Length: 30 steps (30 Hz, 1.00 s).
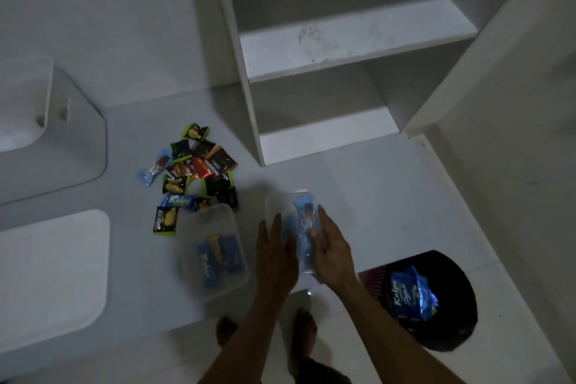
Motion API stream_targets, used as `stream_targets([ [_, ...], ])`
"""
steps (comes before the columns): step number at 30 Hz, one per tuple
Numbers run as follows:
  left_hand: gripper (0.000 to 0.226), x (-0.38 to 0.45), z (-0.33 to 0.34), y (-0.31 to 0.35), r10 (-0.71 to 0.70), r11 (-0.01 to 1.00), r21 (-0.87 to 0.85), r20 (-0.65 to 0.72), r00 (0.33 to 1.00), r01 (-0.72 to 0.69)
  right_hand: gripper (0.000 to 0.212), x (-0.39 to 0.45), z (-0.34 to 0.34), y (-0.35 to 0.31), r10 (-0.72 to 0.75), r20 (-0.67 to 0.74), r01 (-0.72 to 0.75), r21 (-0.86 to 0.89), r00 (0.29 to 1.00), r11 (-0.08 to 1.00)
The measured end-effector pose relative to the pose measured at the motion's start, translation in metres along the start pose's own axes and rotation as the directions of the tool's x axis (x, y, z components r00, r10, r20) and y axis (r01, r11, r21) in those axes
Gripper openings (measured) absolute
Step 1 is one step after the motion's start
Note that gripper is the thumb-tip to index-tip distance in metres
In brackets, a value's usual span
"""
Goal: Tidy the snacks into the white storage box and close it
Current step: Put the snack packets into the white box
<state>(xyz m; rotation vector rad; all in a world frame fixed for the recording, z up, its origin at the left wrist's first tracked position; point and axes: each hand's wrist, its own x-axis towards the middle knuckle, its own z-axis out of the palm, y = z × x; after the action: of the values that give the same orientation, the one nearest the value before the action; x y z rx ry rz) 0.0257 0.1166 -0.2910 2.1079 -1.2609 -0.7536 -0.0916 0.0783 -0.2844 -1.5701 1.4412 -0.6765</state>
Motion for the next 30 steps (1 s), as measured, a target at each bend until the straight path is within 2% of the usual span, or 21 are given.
stream_targets([
  [2, 0.054, 0.003, 0.005, -0.001, -0.027, 0.999, -0.040, 0.018, 0.999, 0.028, 0.041, 0.004, 0.002, 0.006, 0.013, 0.010, -0.013, 0.021, 1.000, 1.000],
  [7, 0.058, 0.001, 0.008, 0.011, -0.067, 0.995, -0.078, 0.013, 0.998, 0.068, 0.040, 0.006, -0.005, 0.006, 0.035, 0.026, -0.036, 0.036, 0.999, 0.999],
  [14, 0.061, -0.020, -0.048, 0.034, -0.023, 0.992, -0.124, -0.160, 0.987, 0.003, 0.048, -0.005, -0.006, -0.042, -0.068, 0.034, 0.063, 0.135, 0.997, 0.989],
  [17, 0.062, -0.028, -0.085, 0.019, -0.034, 0.993, -0.118, -0.243, 0.969, 0.006, 0.042, -0.015, 0.017, -0.074, -0.142, 0.105, 0.120, 0.187, 0.984, 0.975],
  [20, 0.061, -0.037, -0.115, -0.007, -0.059, 0.992, -0.121, -0.291, 0.955, 0.025, 0.043, -0.025, 0.052, -0.091, -0.216, 0.155, 0.192, 0.156, 0.964, 0.969],
  [24, 0.062, -0.038, -0.131, -0.044, -0.109, 0.990, -0.119, -0.252, 0.962, 0.081, 0.036, -0.035, 0.089, -0.098, -0.174, 0.207, 0.153, 0.114, 0.963, 0.982],
  [30, 0.063, -0.036, -0.130, -0.070, -0.169, 0.978, -0.156, -0.178, 0.969, 0.141, 0.042, -0.039, 0.108, -0.096, -0.108, 0.190, 0.094, 0.079, 0.976, 0.992],
])
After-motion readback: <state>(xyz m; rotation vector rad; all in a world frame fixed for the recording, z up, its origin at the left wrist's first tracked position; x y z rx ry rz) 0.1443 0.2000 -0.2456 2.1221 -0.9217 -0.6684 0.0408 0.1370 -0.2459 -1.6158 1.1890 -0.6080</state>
